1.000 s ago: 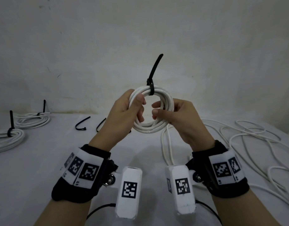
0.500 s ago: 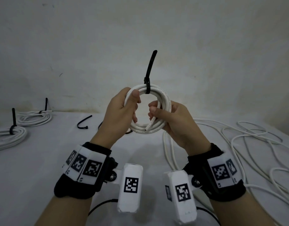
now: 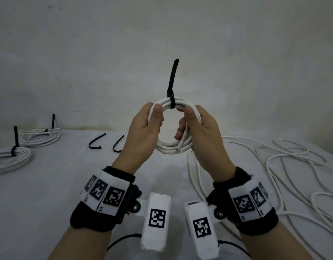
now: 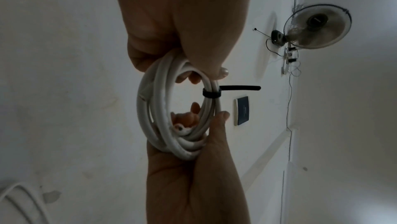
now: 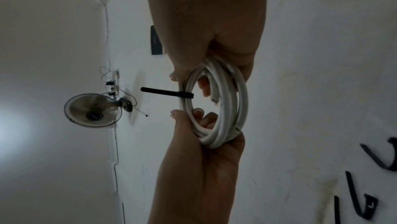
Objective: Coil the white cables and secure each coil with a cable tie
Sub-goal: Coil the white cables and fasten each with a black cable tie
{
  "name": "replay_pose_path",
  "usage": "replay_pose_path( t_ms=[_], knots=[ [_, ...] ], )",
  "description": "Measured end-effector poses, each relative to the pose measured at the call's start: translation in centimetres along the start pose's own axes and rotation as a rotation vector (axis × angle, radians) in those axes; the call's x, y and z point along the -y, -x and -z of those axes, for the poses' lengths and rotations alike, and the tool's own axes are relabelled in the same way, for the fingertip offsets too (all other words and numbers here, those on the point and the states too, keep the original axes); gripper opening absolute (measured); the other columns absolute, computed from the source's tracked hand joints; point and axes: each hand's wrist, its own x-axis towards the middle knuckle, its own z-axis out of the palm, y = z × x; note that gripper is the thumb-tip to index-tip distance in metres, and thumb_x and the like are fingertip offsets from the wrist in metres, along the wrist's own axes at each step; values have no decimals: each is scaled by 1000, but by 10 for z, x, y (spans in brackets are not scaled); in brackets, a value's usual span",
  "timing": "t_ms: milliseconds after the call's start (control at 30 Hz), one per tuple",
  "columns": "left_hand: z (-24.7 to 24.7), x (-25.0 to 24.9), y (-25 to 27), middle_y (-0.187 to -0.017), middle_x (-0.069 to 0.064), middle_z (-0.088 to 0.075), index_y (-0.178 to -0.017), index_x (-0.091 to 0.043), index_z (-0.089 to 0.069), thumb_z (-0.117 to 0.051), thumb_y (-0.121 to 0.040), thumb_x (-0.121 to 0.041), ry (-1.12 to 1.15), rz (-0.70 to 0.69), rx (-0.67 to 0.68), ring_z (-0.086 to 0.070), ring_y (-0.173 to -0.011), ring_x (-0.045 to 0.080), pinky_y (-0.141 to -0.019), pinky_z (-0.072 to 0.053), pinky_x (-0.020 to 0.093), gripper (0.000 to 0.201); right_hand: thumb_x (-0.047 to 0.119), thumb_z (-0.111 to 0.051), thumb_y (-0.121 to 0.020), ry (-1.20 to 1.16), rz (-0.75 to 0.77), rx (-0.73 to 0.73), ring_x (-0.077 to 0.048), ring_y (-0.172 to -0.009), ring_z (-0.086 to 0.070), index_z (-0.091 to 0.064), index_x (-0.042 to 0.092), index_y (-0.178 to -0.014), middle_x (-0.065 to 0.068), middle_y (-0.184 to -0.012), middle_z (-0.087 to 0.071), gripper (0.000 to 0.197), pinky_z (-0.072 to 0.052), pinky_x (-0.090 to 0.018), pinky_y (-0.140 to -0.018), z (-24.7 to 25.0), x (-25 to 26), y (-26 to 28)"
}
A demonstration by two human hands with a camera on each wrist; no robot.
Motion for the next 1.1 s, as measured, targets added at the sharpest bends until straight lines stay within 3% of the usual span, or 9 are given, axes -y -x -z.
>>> replay_pose_path(
  t_ms=[100, 233, 300, 400, 500, 600, 800, 900, 1100],
  knots=[
    [-3, 1, 1, -66, -4, -45, -79, -14, -49, -35, -98, -37, 66, 38, 34, -42, -53, 1, -54, -39, 14, 33, 35, -49, -95, -32, 9, -80, -13, -46, -47, -60, 1, -101, 3, -56, -48, 36, -44, -31, -50, -2, -7, 1],
    [5, 3, 0, -75, -1, -55, -115, -18, -44, -46, -92, -41, 100, 152, 87, -57, -61, 3, -63, -52, 28, 32, 45, -51, -87, -76, 17, -180, -12, -44, -45, -60, 5, -96, 7, -53, -46, 43, -41, -29, -48, -11, -5, -2],
    [8, 2, 0, -81, 1, -59, -123, -26, -33, -49, -95, -32, 130, 137, 48, -63, -65, 6, -66, -56, 32, 34, 42, -50, -92, -100, 7, -217, -13, -46, -47, -60, 9, -95, 6, -54, -46, 34, -43, -29, -50, -15, -5, -6],
    [18, 4, -2, -86, 5, -61, -125, -29, -30, -49, -97, -23, 88, 45, -52, -64, -61, 12, -59, -57, 30, 34, 36, -48, -97, -137, -42, -199, -13, -52, -52, -60, 7, -101, 0, -66, -51, 32, -47, -32, -54, -27, -11, -10],
    [39, 15, -7, -90, 1, -57, -124, -28, -40, -42, -100, -21, -60, 74, -39, -62, -60, 2, -50, -50, 21, 25, 39, -41, -99, -106, -127, -87, -13, -69, -64, -61, 8, -108, -5, -89, -60, 38, -56, -35, -66, -39, -24, -7],
    [71, 29, -7, -89, -1, -52, -121, -25, -45, -36, -102, -18, -107, 180, -29, -58, -58, -2, -45, -47, 20, 22, 40, -36, -101, -77, -240, 33, -18, -83, -66, -62, 8, -107, -6, -94, -64, 42, -55, -33, -78, -47, -44, -1],
    [148, 63, -20, -88, 2, -48, -116, -24, -42, -32, -103, -17, -186, 371, -133, -53, -65, 12, -45, -45, 22, 18, 29, -49, -98, 279, -311, 265, -10, -100, -65, -63, 18, -114, 3, -108, -65, 24, -49, -20, -84, -46, -88, 6],
    [177, 90, -31, -85, 2, -48, -115, -23, -38, -33, -103, -15, -216, 469, -172, -51, -63, 14, -50, -46, 26, 16, 31, -54, -96, 511, -320, 449, 3, -106, -57, -59, 26, -120, 15, -120, -57, 25, -42, -3, -78, -41, -100, 7],
    [214, 159, -58, -80, 4, -47, -117, -19, -37, -31, -102, -13, -308, 710, -226, -49, -60, 16, -53, -45, 31, 17, 31, -60, -93, 874, -305, 877, 5, -127, -30, -42, 36, -138, 24, -138, -27, 49, -22, -11, -103, -36, -123, 12]
  ],
)
